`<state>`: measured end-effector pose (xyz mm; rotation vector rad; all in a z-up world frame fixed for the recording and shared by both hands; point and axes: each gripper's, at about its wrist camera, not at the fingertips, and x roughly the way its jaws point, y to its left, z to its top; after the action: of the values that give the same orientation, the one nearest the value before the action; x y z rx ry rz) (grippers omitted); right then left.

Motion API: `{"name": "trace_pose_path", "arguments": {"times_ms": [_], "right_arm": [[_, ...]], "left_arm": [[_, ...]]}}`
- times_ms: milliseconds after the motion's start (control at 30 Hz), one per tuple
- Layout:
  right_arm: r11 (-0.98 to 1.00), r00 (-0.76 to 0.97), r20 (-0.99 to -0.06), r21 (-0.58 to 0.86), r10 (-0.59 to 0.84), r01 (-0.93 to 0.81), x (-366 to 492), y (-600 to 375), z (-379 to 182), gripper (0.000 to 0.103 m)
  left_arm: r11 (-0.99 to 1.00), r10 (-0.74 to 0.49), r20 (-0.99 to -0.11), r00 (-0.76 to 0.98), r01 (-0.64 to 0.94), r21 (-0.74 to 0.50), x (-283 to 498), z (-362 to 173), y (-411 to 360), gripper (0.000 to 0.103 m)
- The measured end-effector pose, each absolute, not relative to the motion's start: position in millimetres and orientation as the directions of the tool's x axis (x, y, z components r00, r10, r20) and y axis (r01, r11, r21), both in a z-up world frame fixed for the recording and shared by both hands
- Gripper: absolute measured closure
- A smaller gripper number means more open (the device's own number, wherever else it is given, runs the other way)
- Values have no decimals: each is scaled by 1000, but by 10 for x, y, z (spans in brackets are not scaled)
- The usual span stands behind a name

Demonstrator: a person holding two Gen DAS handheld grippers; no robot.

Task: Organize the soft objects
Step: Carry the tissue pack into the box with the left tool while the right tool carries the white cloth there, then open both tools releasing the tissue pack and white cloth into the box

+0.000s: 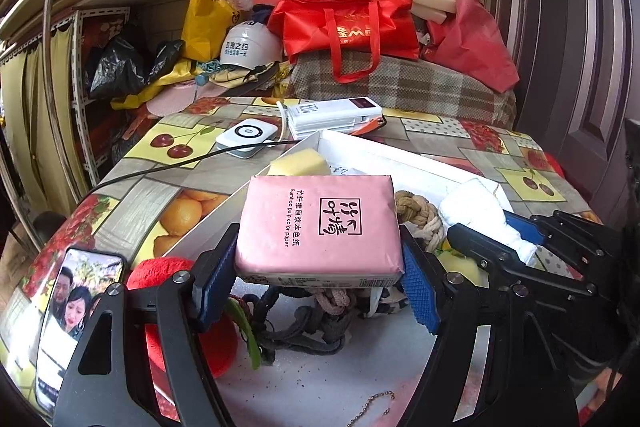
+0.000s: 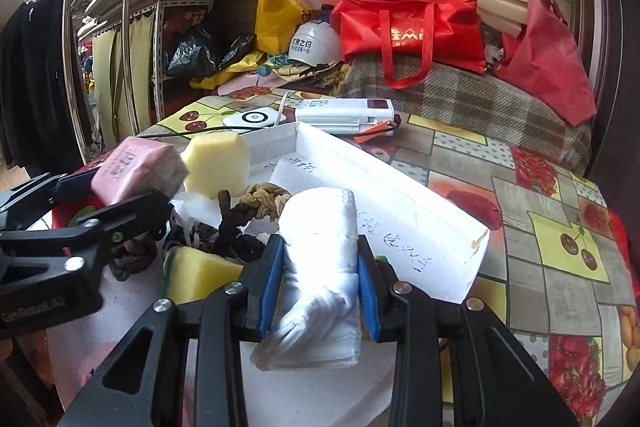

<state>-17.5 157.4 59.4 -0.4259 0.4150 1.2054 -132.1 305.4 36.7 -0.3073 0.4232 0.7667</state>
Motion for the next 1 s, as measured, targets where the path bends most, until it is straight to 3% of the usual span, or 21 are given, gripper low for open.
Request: {"name": "trace_pose_path", "arguments": {"times_ms": [400,433,500,600,1000], "right_arm": [[338,324,-458,-55,828,-940,-163,1515,663,65],[340,325,-457,-53,828,-939,-160,1514,665,62],[343,327,-455,-49,828,-938,-153,1516,667,39],[374,351,-450,-39,821,-926,-125,1496,668,18],[412,378,-409,-6,830,-911,-77,1404,704,9]], "left_arm": [[689,609,-467,641,-719,-88,-1328,372,3018,29],[686,611,-465,641,-721,-93,-1338,373,3021,28],[676,613,-463,640,-728,-112,-1369,369,3042,27],[655,619,-466,632,-743,-137,-1411,361,3075,23],[624,660,-454,598,-774,-113,-1434,366,3034,15]]}}
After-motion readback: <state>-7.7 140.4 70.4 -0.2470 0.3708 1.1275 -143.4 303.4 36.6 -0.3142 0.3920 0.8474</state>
